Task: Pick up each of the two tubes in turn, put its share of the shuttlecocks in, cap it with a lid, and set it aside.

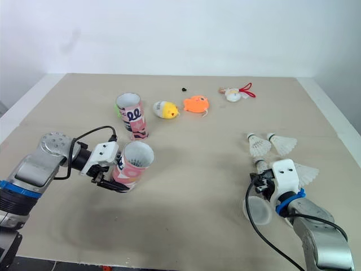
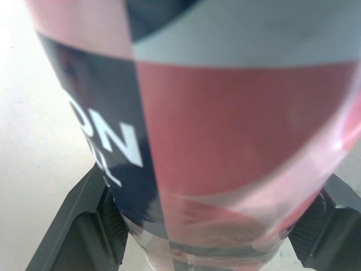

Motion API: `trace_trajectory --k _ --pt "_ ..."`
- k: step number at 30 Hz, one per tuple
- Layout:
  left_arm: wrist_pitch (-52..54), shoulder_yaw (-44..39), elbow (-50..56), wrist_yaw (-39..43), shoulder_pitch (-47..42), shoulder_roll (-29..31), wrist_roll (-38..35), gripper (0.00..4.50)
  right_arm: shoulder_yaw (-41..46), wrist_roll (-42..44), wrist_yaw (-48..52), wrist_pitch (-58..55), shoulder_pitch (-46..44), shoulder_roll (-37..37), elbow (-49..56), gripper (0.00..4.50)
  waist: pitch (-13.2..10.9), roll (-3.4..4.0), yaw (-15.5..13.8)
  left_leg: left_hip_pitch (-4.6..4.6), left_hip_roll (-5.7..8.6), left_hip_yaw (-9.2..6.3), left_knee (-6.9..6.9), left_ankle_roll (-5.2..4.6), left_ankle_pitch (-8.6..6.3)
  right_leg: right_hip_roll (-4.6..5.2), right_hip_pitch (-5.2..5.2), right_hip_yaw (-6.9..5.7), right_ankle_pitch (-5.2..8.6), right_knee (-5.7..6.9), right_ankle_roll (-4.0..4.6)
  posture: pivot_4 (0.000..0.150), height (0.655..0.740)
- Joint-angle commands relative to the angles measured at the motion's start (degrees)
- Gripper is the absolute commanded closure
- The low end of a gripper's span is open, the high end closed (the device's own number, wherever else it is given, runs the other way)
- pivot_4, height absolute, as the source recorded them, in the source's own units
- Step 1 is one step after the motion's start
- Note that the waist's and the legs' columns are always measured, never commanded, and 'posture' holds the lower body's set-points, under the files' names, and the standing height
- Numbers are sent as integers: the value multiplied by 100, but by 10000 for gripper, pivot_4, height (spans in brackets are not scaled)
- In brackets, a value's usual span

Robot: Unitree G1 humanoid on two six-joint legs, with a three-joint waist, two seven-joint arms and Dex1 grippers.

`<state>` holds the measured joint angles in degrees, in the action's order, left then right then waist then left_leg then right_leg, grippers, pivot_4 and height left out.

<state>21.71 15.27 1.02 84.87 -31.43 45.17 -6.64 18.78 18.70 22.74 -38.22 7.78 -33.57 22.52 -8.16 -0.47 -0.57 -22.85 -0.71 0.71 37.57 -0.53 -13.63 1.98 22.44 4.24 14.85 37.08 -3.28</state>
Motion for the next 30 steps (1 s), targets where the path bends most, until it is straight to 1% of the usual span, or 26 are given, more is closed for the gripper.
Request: trace_trajectory --k 1,2,8,12,14,16,19,22,25,28,30 --pt "142 352 50 -64 242 -40 94 12516 46 -63 -35 170 -122 28 -4 43863 0 0 1 0 0 0 0 0 0 0 0 0 0 0 0 1500 7400" --pt "159 352 69 -78 249 -35 86 12516 29 -49 -7 173 -125 32 20 44558 0 0 1 0 0 0 0 0 0 0 0 0 0 0 0 1500 7400" --pt "215 343 108 -117 265 -18 60 12516 -44 144 261 191 5 62 300 44558 0 0 1 0 0 -1 -2 -1 -1 0 0 0 1 0 -1 1500 7400" --pt "241 338 114 -137 267 -22 52 12516 -90 668 696 91 207 86 871 44558 0 0 5 -1 -1 -3 -5 -2 -1 -1 1 -1 3 0 -2 1500 7400" --pt "246 338 122 -143 271 -24 44 12516 38 1236 876 -91 24 79 1266 44558 -2 0 6 -1 -1 -3 -5 -2 -1 -1 1 0 3 0 -2 1500 7400" --pt "246 342 111 -145 257 -30 41 12516 165 1901 1049 -387 -238 -69 1641 44558 -3 1 7 -1 -1 -2 -3 -2 -1 0 1 0 0 0 -2 1500 7400" --pt "254 351 106 -143 240 -36 43 12516 249 2810 1364 -735 -689 -520 2092 44558 -6 1 6 0 -1 -6 -3 -3 -1 1 0 -1 -1 0 -2 1500 7400" --pt "263 353 112 -147 232 -42 41 12516 156 3329 1438 -962 -1368 -965 2190 44558 -7 -3 6 -3 -1 -16 -5 -3 -1 1 -2 -9 1 -5 0 1500 7400" --pt "291 352 144 -155 239 -43 33 12516 -280 3369 1590 -1048 -2198 -1379 2112 44558 -8 -3 8 -6 0 -17 -3 -3 -1 4 0 -12 1 -7 0 1500 7400" --pt "330 336 203 -162 274 -23 15 12516 -1028 3027 2211 -903 -2951 -1871 2054 44558 -8 -4 6 -9 1 -18 -6 -3 -1 9 3 -16 2 -8 2 1500 7400" --pt "341 327 209 -161 276 -11 12 12516 -1403 2774 2480 -740 -3307 -2029 1934 44558 -6 -11 2 -15 2 -33 -7 -3 -1 14 4 -32 8 -12 8 1500 7400"
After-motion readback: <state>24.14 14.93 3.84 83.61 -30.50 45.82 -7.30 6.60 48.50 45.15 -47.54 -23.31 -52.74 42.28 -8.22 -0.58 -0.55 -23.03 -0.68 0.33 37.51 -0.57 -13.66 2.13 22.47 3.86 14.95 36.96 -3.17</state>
